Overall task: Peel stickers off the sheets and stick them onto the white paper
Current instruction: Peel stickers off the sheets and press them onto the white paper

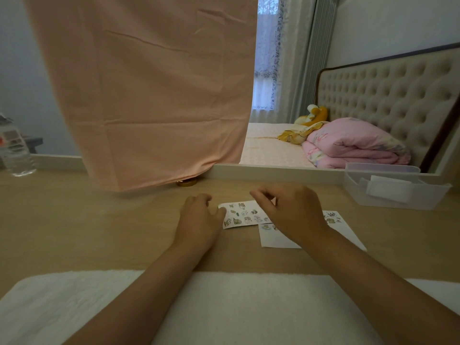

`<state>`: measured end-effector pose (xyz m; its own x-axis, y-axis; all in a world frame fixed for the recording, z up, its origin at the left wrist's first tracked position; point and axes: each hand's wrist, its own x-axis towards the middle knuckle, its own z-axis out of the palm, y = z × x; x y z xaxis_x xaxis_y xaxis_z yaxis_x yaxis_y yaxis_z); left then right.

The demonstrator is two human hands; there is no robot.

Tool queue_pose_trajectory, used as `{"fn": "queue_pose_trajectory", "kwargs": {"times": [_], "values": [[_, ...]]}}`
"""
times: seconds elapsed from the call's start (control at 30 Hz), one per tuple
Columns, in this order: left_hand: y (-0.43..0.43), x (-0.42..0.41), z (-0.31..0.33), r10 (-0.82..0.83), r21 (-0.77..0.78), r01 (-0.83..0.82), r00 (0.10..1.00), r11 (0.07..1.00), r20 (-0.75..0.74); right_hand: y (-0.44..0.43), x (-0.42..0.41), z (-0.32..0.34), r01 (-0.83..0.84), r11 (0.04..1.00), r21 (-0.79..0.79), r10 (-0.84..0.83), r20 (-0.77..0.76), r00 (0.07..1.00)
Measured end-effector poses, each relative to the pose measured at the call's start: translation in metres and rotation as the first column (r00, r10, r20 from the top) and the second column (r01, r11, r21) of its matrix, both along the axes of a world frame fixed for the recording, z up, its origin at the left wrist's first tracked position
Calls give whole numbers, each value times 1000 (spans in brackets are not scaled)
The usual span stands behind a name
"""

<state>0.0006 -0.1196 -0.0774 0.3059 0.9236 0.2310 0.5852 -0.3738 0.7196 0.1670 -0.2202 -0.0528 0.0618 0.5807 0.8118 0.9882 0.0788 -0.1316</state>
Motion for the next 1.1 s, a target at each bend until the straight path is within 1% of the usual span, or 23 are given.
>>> {"fn": "queue_pose_trajectory", "kwargs": {"times": [0.03,0.07,0.1,0.13,0.2,0.27,0.33,0.4,0.47,0.53,0.6,0.63,0.7,0.73,0.77,0.8,0.97,1.1], "values": [[-3,0,2,-22,22,21,998,1000,60,1,3,-4,-32,998,57,22,151,988],[-6,1,5,-72,-2,74,982,997,174,2,5,-8,-75,993,96,47,259,965],[-10,3,9,-120,-87,151,949,985,292,3,8,-10,-108,986,127,60,335,940],[-15,5,12,-144,-196,235,909,952,391,4,10,-11,-125,981,151,57,389,919],[-24,8,18,-149,-369,364,854,855,498,3,10,-9,-136,974,184,36,463,885],[-28,9,20,-157,-422,431,824,798,545,2,9,-7,-137,972,193,21,507,862],[-31,8,21,-153,-436,467,798,769,583,1,9,-8,-132,973,190,12,529,849],[-32,7,22,-144,-438,465,794,769,590,2,10,-8,-130,974,185,9,542,841],[-33,6,21,-155,-421,447,808,789,568,3,12,-8,-136,976,171,18,557,831],[-32,6,19,-164,-403,433,818,806,551,5,13,-10,-149,981,126,56,552,832],[-33,6,18,-172,-369,405,834,837,525,5,13,-11,-147,988,56,102,482,870],[-32,6,17,-176,-348,387,844,854,507,4,12,-12,-140,990,8,126,398,909],[-31,7,15,-190,-312,365,861,877,471,2,7,-12,-141,985,-99,153,119,981],[-29,7,14,-204,-293,363,866,885,456,1,7,-11,-163,976,-143,161,-30,987],[-27,7,13,-220,-271,366,867,890,448,1,7,-10,-190,967,-169,167,-145,975],[-26,7,12,-235,-251,374,862,893,448,3,7,-9,-207,961,-186,165,-215,962],[-26,6,9,-315,-131,402,849,906,424,2,4,-6,-266,931,-251,175,-334,926],[-26,5,7,-344,-70,406,843,911,414,2,2,-5,-239,928,-287,134,-344,929]]}}
